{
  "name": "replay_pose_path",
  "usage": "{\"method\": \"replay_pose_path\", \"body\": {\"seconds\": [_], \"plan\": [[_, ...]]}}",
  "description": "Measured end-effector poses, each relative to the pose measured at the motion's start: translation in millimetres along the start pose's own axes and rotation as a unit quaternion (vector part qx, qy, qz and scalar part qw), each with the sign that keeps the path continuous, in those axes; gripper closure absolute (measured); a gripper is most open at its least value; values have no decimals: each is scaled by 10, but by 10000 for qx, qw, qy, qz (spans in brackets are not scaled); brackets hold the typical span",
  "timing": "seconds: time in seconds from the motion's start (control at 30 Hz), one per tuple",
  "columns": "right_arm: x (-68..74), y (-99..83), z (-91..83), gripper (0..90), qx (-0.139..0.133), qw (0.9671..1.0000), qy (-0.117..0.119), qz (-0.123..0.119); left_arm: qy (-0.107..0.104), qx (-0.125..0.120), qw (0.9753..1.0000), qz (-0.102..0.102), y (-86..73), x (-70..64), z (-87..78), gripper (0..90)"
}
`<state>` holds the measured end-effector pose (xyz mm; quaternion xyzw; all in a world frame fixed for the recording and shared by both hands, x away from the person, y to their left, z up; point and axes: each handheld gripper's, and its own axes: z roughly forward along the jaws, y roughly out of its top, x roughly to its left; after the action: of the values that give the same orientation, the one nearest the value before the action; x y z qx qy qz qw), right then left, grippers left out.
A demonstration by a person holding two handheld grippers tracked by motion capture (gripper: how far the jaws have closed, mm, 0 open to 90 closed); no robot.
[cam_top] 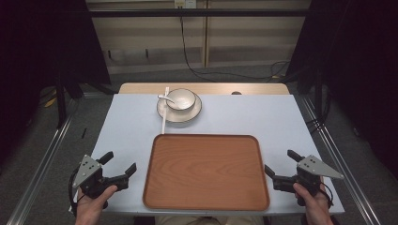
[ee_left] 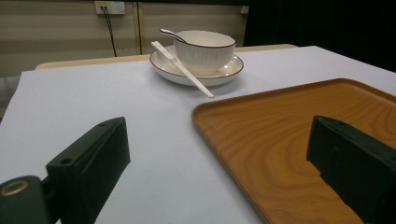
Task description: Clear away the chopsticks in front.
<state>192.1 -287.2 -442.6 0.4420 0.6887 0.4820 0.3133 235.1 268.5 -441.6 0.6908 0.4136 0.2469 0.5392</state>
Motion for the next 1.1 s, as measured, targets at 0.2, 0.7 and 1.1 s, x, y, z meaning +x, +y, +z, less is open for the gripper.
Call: {"method": "replay_pose_path", "body": {"seconds": [0.2, 0.7, 1.1], "plan": [[-5, -8, 13, 22, 17, 10000, -50, 38, 187, 116, 9997, 133, 16, -33, 15, 90], [64, -24, 35, 21, 133, 9992, 350, -157, -128, 218, 9995, 199, 106, -151, 126, 98], [99, -29, 78, 13, 135, 9985, 496, -194, -140, 259, 9991, 295, 209, -165, 332, 96]]}}
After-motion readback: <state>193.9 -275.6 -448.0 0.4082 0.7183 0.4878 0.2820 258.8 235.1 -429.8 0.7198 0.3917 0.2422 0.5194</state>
